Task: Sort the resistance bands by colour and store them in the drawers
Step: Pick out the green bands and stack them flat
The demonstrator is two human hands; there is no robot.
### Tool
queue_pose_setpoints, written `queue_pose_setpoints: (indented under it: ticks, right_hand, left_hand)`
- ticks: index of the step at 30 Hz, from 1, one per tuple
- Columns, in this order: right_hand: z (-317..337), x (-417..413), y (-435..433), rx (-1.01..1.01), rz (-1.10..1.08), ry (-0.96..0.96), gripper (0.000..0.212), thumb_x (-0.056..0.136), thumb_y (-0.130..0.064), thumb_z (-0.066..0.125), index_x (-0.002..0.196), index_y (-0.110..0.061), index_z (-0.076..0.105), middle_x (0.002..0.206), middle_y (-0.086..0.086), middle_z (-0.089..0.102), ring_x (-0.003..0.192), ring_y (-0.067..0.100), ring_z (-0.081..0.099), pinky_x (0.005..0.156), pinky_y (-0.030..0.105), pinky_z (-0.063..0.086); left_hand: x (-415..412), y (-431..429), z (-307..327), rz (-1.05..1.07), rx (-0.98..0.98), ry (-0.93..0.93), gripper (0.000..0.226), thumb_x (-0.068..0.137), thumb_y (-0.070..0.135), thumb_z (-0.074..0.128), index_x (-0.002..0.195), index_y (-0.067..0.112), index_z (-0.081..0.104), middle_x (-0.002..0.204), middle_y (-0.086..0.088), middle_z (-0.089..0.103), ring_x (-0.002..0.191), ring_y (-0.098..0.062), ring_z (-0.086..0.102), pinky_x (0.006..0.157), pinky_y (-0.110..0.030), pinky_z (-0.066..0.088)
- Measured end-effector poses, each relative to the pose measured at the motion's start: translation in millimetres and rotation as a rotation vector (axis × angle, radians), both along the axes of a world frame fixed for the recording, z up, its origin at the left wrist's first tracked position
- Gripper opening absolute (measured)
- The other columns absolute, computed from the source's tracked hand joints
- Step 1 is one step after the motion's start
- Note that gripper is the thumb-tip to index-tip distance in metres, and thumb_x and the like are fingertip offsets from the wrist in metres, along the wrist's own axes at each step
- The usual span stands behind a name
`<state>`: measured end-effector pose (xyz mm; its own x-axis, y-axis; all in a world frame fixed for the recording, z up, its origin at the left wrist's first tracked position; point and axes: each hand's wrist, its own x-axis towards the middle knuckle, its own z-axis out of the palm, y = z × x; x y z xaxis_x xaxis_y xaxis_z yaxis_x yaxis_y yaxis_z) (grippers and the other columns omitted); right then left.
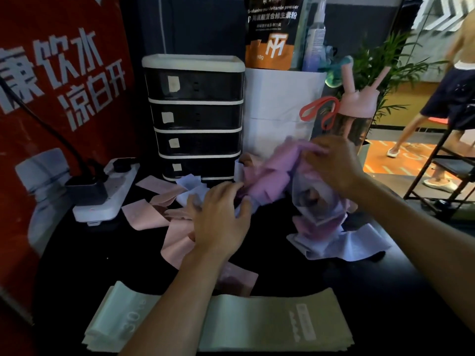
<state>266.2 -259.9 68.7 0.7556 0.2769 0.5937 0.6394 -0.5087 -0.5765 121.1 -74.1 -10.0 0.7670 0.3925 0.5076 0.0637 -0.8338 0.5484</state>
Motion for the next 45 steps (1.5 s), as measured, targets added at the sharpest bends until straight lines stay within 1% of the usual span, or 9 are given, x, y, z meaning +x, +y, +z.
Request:
queue_pose_setpoints:
  ticks: [8, 13, 17, 23, 31, 35, 38, 42, 45]
  right_hand:
    - [17, 11, 16, -0.241, 0.097, -0.017, 0.017, 0.082, -0.023, 0.067, 0.088, -0.006, 0.067, 0.081, 0.004, 0.056, 0.07, 0.016, 0.048, 0.064, 0.035, 0.04]
    - [1, 10, 13, -0.273, 0.143, 0.294, 0.059, 0.085, -0.031, 0.074, 0.138, -0.016, 0.052, 0.137, 0.004, 0.055, 0.125, 0.021, 0.051, 0.096, 0.03, 0.042]
    - [-21, 6, 3, -0.624, 0.072, 0.446, 0.113, 0.05, -0.083, 0.071, 0.146, -0.039, 0.032, 0.147, 0.003, 0.036, 0.131, 0.023, 0.038, 0.106, 0.045, 0.041]
    - [-48, 1, -2, -0.498, 0.055, 0.21, 0.009, 0.078, -0.005, 0.065, 0.086, -0.008, 0.061, 0.07, -0.007, 0.054, 0.063, 0.007, 0.049, 0.052, 0.017, 0.037]
    - [-14, -31, 57, 0.23, 0.186, 0.116, 0.008, 0.083, -0.002, 0.069, 0.09, 0.0, 0.067, 0.085, 0.008, 0.06, 0.076, 0.015, 0.052, 0.066, 0.019, 0.042]
    - [-37, -43, 73, -0.365, 0.441, 0.246, 0.065, 0.079, -0.031, 0.077, 0.137, -0.017, 0.049, 0.131, -0.003, 0.056, 0.116, 0.01, 0.052, 0.1, 0.022, 0.041]
    - [-46, -45, 65, -0.28, 0.466, 0.369, 0.078, 0.078, -0.038, 0.08, 0.144, -0.028, 0.04, 0.134, -0.009, 0.047, 0.103, -0.012, 0.045, 0.091, -0.003, 0.031]
    - [-44, -28, 47, -0.285, 0.017, 0.266, 0.092, 0.065, -0.075, 0.069, 0.142, -0.048, 0.028, 0.148, -0.001, 0.039, 0.135, 0.023, 0.037, 0.112, 0.048, 0.03]
    - [-51, -14, 22, -0.431, -0.135, 0.378, 0.096, 0.065, -0.07, 0.069, 0.142, -0.054, 0.014, 0.151, 0.006, 0.031, 0.137, 0.036, 0.032, 0.11, 0.056, 0.028]
  left_hand:
    - [1, 2, -2, 0.013, -0.113, 0.049, 0.04, 0.098, 0.04, 0.046, 0.137, 0.039, 0.047, 0.145, 0.014, 0.047, 0.14, -0.013, 0.035, 0.115, -0.06, 0.01]
    - [1, 2, -2, 0.034, -0.108, 0.065, 0.04, 0.099, 0.038, 0.042, 0.139, 0.032, 0.048, 0.145, 0.013, 0.049, 0.138, -0.013, 0.037, 0.115, -0.061, 0.016]
    - [2, 3, -3, 0.024, -0.11, 0.132, 0.043, 0.1, 0.04, 0.039, 0.143, 0.033, 0.043, 0.148, 0.011, 0.046, 0.14, -0.014, 0.036, 0.117, -0.06, 0.012]
    - [3, 2, -5, 0.002, -0.081, 0.178, 0.042, 0.097, 0.038, 0.035, 0.137, 0.035, 0.046, 0.139, 0.014, 0.049, 0.136, -0.015, 0.038, 0.114, -0.062, 0.015]
    - [1, 0, 2, 0.039, -0.304, -0.115, 0.059, 0.095, 0.044, 0.022, 0.154, 0.036, 0.024, 0.159, 0.007, 0.033, 0.146, -0.016, 0.027, 0.116, -0.053, 0.014]
    - [1, 2, 5, 0.101, -0.295, -0.171, 0.069, 0.09, 0.055, 0.016, 0.155, 0.034, 0.023, 0.164, 0.002, 0.022, 0.147, -0.021, 0.025, 0.115, -0.054, 0.021]
    - [3, 4, 1, 0.162, -0.208, 0.011, 0.054, 0.097, 0.046, 0.029, 0.149, 0.035, 0.038, 0.163, 0.0, 0.021, 0.148, -0.023, 0.02, 0.113, -0.055, 0.02]
    - [4, 6, -5, 0.137, -0.135, 0.117, 0.053, 0.097, 0.03, 0.05, 0.148, 0.035, 0.036, 0.161, -0.002, 0.019, 0.149, -0.022, 0.015, 0.114, -0.057, 0.02]
    - [5, 10, -8, 0.068, -0.193, 0.078, 0.073, 0.09, 0.019, 0.061, 0.151, 0.034, 0.026, 0.157, -0.002, 0.028, 0.142, -0.028, 0.034, 0.108, -0.061, 0.034]
